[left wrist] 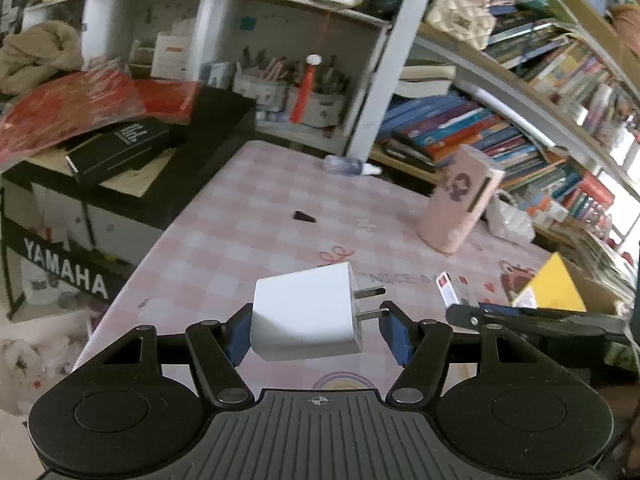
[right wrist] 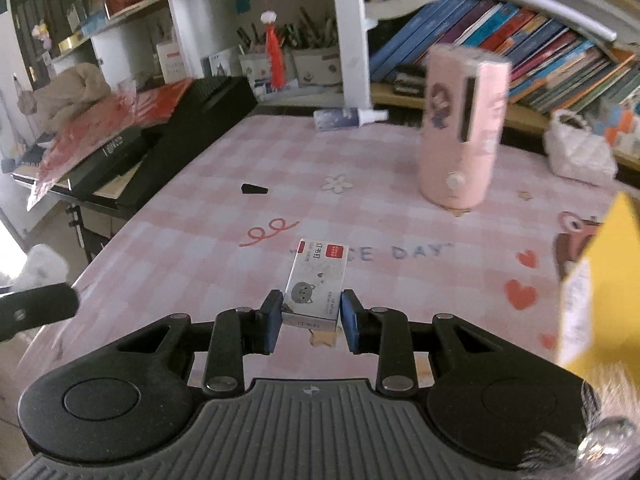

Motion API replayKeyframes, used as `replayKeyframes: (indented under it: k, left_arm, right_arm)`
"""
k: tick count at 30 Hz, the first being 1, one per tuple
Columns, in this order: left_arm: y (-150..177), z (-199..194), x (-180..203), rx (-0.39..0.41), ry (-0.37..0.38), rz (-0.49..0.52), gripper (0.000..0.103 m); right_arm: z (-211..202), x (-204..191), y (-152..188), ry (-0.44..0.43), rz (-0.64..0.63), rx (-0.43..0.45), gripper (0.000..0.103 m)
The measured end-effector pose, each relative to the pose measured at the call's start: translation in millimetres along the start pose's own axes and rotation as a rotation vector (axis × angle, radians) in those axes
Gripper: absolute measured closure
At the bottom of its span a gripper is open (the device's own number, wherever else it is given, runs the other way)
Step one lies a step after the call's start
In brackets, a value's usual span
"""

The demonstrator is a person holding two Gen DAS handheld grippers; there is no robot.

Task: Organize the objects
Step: 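Carry the white adapter and card box with both tools to the yellow box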

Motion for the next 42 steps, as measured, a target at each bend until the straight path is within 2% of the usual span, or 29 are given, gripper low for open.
replayKeyframes:
  k: [9, 14, 27, 35, 42]
  left_arm:
    - [17, -29, 0, 0.007, 0.061, 0.018, 0.038]
    - [30, -49, -4, 0.002, 0.077, 0.032, 0.038]
    - [67, -97, -16, -0.039, 0.106, 0.073, 0.038]
    - [79, -111, -16, -0.055, 0.129, 0.109, 0.038]
    - [96, -115, -3, -0.094, 0.180, 0.166, 0.038]
  right_arm:
    - [-50, -11, 28, 0.053, 0.033, 0.004, 0.074]
    - [-77, -24, 37, 0.062, 0.026, 0.027, 0.074]
    - [-127, -70, 90, 0.107, 0.076, 0.011, 0.074]
    - [-152, -79, 112, 0.140, 0.118, 0.020, 0.074]
    - [-170, -82, 137, 0.179, 0.159, 0.008, 0.074]
Point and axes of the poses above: each gripper's, at about its wrist camera, not at the fingertips, and z roughly the way its jaws point, x to its right, y to its underside, the point moved 2 cm from there along z, roughly the way its jaws point, and after that the axes turned 13 degrees about -z, right-handed, at the moved point
